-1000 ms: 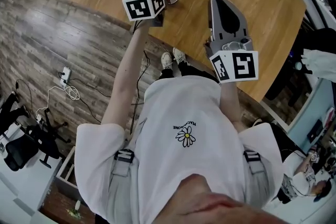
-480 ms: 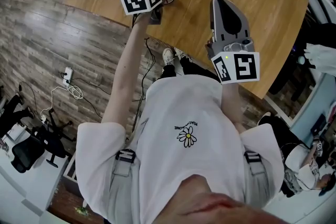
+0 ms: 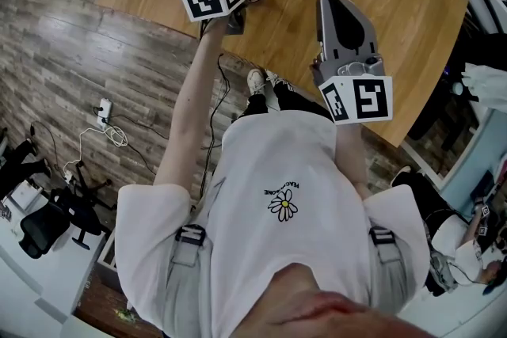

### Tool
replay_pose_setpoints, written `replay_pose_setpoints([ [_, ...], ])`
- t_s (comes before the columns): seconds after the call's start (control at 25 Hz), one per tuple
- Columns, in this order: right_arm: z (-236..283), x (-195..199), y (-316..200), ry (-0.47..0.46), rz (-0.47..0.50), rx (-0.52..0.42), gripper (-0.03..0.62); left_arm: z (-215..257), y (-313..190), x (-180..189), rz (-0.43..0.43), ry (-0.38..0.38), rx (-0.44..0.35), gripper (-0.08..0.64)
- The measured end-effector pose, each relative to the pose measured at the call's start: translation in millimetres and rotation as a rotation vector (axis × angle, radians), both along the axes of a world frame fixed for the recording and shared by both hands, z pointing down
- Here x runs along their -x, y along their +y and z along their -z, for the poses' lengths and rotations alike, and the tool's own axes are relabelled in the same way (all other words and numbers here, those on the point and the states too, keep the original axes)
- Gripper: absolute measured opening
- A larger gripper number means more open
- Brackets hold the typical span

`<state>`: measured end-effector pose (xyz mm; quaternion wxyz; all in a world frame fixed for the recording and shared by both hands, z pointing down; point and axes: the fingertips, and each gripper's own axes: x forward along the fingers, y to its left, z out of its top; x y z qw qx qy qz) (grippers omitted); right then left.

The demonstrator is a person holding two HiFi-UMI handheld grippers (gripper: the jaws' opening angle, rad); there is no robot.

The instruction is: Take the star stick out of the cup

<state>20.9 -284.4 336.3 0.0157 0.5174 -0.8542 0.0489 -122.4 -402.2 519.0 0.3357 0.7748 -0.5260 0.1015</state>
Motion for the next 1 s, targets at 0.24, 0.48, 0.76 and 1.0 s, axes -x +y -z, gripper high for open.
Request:
replay_pose_setpoints([
  [0.24, 3, 1, 2, 0.0, 0.002, -0.006, 0.008, 2, 2, 0, 0.0, 0.004, -0.002, 0.029],
  [0.48, 5, 0, 5, -0.008, 0.005, -0.014, 0.008, 11, 2, 2, 0.011, 0.0, -0.018, 0.028],
  [0.76, 20, 3, 13, -0.019, 0.026, -0.056, 0.008, 60, 1, 3, 0.02, 0.036, -0.128, 0.028],
  [1.0, 37, 9, 22, -0.027, 0.055, -0.106, 0.008, 140, 12, 5, 0.032, 0.06, -0.314, 0.026],
])
